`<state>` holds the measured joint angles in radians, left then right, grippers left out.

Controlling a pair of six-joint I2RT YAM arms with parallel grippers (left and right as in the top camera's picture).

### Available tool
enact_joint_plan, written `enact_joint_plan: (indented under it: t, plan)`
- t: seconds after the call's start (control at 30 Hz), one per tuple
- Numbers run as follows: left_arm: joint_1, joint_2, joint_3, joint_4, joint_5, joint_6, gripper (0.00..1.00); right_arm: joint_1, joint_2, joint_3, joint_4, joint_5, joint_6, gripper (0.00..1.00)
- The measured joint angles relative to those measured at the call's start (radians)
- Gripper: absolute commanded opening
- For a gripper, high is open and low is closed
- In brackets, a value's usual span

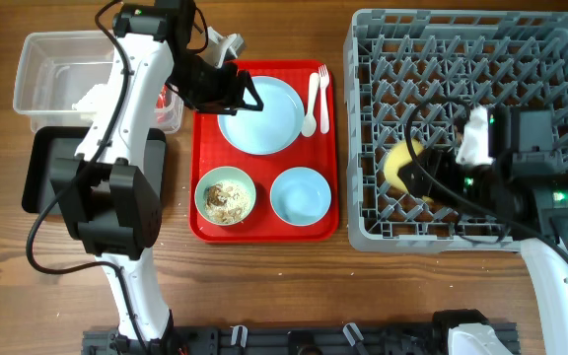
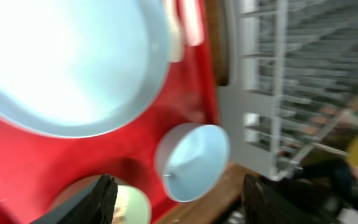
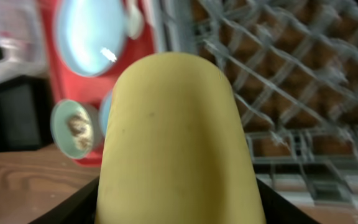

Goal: Sort waste into correct bins and load items into the dishwasher rack
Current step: 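Lower the yellow cup into the dish rack with the right gripper, then release the cup and raise the right gripper above the rack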

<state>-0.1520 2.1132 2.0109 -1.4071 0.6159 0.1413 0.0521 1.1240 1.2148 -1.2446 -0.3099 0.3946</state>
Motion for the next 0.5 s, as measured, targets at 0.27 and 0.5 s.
enact_joint_plan:
  t: [0.27,0.5]
  plan:
    - [-0.005,0.000,0.000,0.038,-0.268,-0.092,0.68,0.112,0.088,-0.002,-0.047,0.104,0.080,0.56]
    - [-0.005,0.000,0.000,0.055,-0.368,-0.137,0.68,0.219,0.298,-0.005,-0.076,0.169,0.136,0.58]
